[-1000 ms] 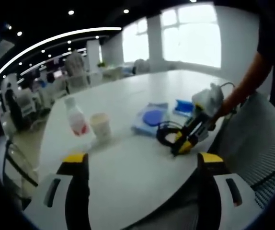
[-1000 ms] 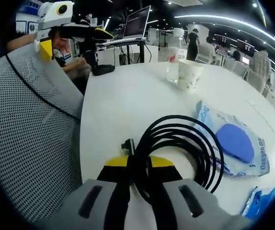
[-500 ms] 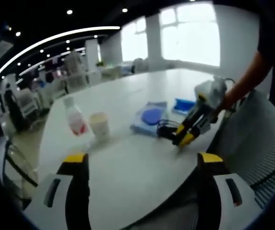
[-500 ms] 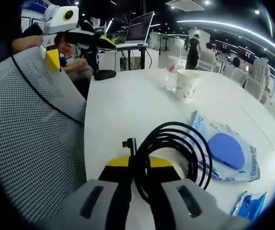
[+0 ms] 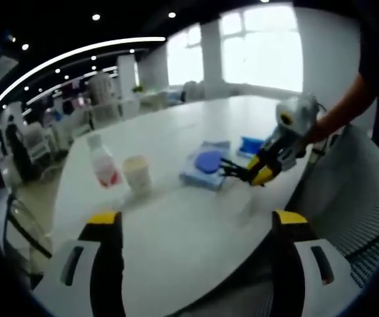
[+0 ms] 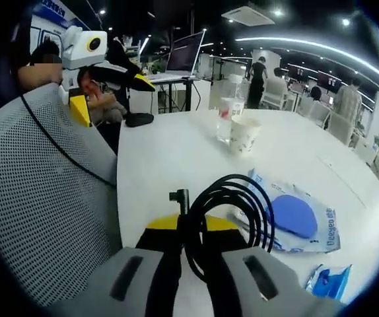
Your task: Arrange the tabletop items into an orderly group along one side of the table until the central work area is clear of visible clutter.
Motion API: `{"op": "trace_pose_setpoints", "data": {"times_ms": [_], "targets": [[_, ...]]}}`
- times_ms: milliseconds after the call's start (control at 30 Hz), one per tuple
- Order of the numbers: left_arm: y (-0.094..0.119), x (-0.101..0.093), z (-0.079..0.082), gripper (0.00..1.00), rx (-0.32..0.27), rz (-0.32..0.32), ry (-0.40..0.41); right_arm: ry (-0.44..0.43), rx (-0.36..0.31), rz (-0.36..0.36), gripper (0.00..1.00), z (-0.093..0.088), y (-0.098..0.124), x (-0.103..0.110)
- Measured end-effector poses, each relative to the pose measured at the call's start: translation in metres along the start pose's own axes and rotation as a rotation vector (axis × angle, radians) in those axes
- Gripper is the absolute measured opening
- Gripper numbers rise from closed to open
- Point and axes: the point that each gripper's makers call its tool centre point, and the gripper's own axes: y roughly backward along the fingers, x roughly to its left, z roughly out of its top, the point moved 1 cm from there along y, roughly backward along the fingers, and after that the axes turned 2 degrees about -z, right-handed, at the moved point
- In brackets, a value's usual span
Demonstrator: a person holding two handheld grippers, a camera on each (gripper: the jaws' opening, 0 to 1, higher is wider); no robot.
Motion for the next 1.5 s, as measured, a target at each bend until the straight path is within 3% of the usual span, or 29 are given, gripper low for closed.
{"op": "trace_pose_setpoints", "data": {"times_ms": [233,567,1067,1500], "targets": [[0.000,-0.002,0.002,0.90,-0.004,0.000,0.000,0.001,-0.014,-0.029,0.10,0.005,0.014,-0.007],[0.001,-0.003,0.002,0.90,-0.003,-0.003,-0.004,-0.004,0.006,-0.077,0.10,-0.006,0.031,-0.021],[0.001,0.001,-0.002,0.90,0.002,-0.003,-0.006,-0.047,0.093,-0.143,0.10,-0.053,0.053,-0.037],[0.000,0.000,-0.003,0.89,0.005,-0.006,-0.018,-0.066,0.133,-0.133,0.10,-0.077,0.046,-0.029]]}}
